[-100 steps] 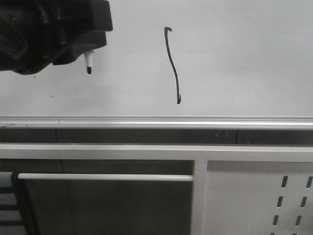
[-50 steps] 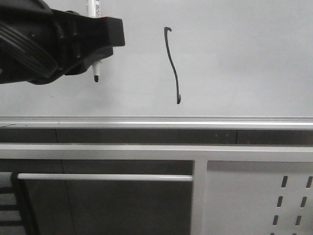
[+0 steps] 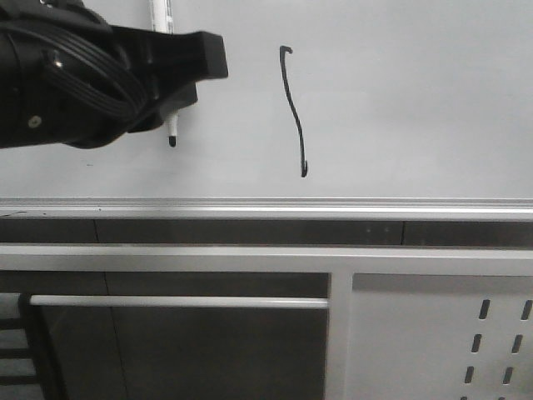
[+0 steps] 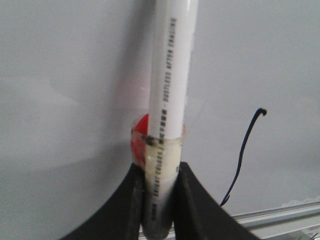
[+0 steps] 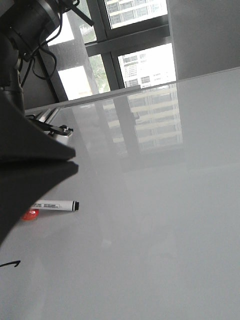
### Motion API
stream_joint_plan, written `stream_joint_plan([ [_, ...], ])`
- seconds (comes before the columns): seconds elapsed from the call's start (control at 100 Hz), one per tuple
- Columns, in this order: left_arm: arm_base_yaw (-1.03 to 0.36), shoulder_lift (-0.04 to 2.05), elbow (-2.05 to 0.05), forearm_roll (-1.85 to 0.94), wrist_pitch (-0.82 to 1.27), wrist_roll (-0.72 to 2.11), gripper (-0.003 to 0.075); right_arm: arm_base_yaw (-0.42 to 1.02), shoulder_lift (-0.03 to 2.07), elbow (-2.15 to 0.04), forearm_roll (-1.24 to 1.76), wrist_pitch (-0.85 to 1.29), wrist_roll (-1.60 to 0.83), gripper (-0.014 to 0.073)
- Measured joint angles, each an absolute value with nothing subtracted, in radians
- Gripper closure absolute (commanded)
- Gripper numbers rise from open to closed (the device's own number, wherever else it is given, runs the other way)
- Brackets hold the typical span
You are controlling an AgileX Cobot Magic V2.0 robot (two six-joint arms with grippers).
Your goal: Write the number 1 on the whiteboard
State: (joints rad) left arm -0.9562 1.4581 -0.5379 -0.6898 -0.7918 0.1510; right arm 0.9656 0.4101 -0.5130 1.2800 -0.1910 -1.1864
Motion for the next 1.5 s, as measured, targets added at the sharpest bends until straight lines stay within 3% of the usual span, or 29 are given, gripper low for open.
stream_joint_plan([
  [0.47,-0.899,1.476,-0.539,-0.690,-0.770,0.151,0.0738,0.966,0.410,-0.513,1.280,-0.185,-1.186,0.0655],
  [0.92,-0.869,1.476,-0.623,-0.692,-0.605,0.153,0.0738,0.966,0.410,-0.513,1.281,-0.185,-1.186,0.0655],
  [1.5,-0.853,1.476,-0.631,-0.579,-0.572,0.335,0.0738,0.966,0.410,-0.513,1.281,-0.185,-1.186,0.0655],
])
